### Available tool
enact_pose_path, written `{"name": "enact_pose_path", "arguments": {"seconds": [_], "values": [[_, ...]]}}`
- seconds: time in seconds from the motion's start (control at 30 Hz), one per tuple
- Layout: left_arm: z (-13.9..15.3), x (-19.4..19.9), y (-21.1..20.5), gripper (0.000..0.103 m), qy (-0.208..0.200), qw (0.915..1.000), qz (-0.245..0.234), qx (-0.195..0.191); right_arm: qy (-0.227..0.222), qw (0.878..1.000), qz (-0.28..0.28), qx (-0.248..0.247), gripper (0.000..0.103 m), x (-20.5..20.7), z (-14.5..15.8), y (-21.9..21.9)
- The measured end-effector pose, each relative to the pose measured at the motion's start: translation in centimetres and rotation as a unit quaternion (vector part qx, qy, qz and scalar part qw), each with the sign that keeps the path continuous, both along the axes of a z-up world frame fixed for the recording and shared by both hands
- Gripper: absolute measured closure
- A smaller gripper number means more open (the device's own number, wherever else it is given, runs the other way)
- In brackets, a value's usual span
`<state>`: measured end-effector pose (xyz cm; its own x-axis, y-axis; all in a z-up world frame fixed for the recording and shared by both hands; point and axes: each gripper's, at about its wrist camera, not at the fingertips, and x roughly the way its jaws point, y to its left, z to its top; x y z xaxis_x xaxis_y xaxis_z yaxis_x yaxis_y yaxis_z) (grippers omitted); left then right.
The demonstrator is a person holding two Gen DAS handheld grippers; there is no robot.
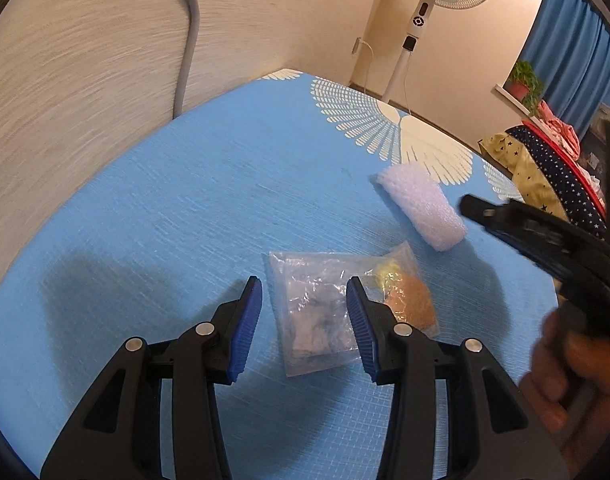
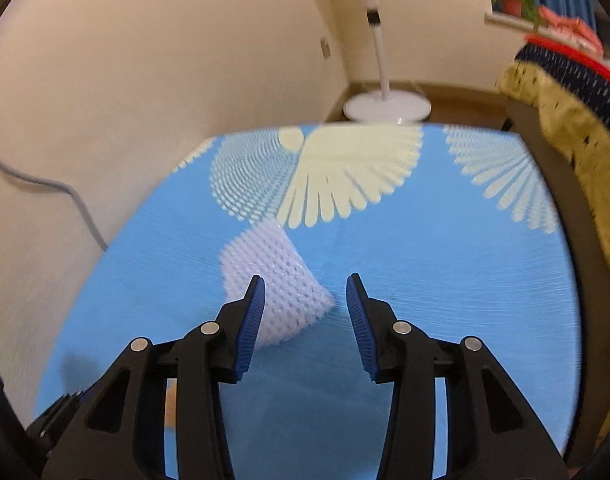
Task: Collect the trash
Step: 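Grasp the clear plastic bag with the left gripper while the right gripper grasps the white bubble wrap, then carry the plastic bag and bubble wrap over the pink bin with both grippers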
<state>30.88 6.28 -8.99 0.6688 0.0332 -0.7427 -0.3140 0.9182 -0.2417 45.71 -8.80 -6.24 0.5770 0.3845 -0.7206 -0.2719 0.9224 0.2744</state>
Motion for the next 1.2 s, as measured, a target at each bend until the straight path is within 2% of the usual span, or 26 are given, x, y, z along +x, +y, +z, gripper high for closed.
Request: {"name": "enact_pose_path", "arguments": {"seconds": [0.07, 0.1, 0.13, 0.2, 0.23, 0.27, 0.37, 0.47, 0.5, 0.63, 0.8, 1.2], "values": [[0.0, 0.1, -0.1, 0.059, 0.001, 1.0000, 0.000, 0.002, 0.014, 1.000, 0.007, -0.012, 0.060, 0.4, -1.0, 0.6], [0.0, 0.1, -0.2, 0.059, 0.003, 1.0000, -0.001, 0.005, 0.008, 1.000, 0.009, -0.015, 0.063, 0.2, -1.1, 0.8], [0.0, 0.1, -0.2, 0.059, 0.004, 1.0000, -0.001, 0.008, 0.005, 1.000, 0.016, -0.014, 0.074, 0.1, -1.2, 1.0], [0.0, 0.3, -0.6, 0.058, 0.008, 0.9998, -0.005, 0.016, -0.001, 0.999, 0.028, -0.015, 0.084, -0.6, -1.0, 1.3], [0.0, 0.4, -0.7, 0.058, 0.009, 0.9998, -0.008, 0.019, -0.005, 0.999, 0.030, -0.019, 0.092, -0.9, -0.8, 1.3], [0.0, 0.5, -0.9, 0.058, 0.012, 0.9996, -0.011, 0.024, -0.007, 0.999, 0.029, -0.014, 0.094, -1.4, -0.5, 1.1], [0.0, 0.7, -1.8, 0.058, 0.018, 0.9986, -0.028, 0.042, -0.017, 1.000, 0.015, -0.001, 0.095, -2.3, 0.3, -0.1], [0.0, 0.7, -2.4, 0.074, 0.019, 0.9976, -0.045, 0.049, -0.031, 0.999, -0.007, -0.001, 0.096, -4.3, 1.5, -1.9], [0.0, 0.7, -2.6, 0.088, 0.018, 0.9973, -0.052, 0.049, -0.036, 0.999, -0.014, -0.004, 0.096, -4.9, 1.9, -2.5], [0.5, -0.2, -2.4, 0.101, 0.001, 0.9974, -0.063, 0.035, -0.049, 0.998, -0.033, -0.010, 0.096, -8.0, 3.6, -4.7], [3.2, -2.3, -2.3, 0.102, -0.040, 0.9967, -0.066, 0.025, -0.066, 0.995, -0.068, -0.017, 0.095, -12.5, 5.9, -7.3], [10.2, -9.3, -5.5, 0.103, -0.103, 0.9843, -0.119, 0.079, -0.106, 0.986, -0.123, -0.021, 0.095, -24.1, 11.1, -11.0]]}}
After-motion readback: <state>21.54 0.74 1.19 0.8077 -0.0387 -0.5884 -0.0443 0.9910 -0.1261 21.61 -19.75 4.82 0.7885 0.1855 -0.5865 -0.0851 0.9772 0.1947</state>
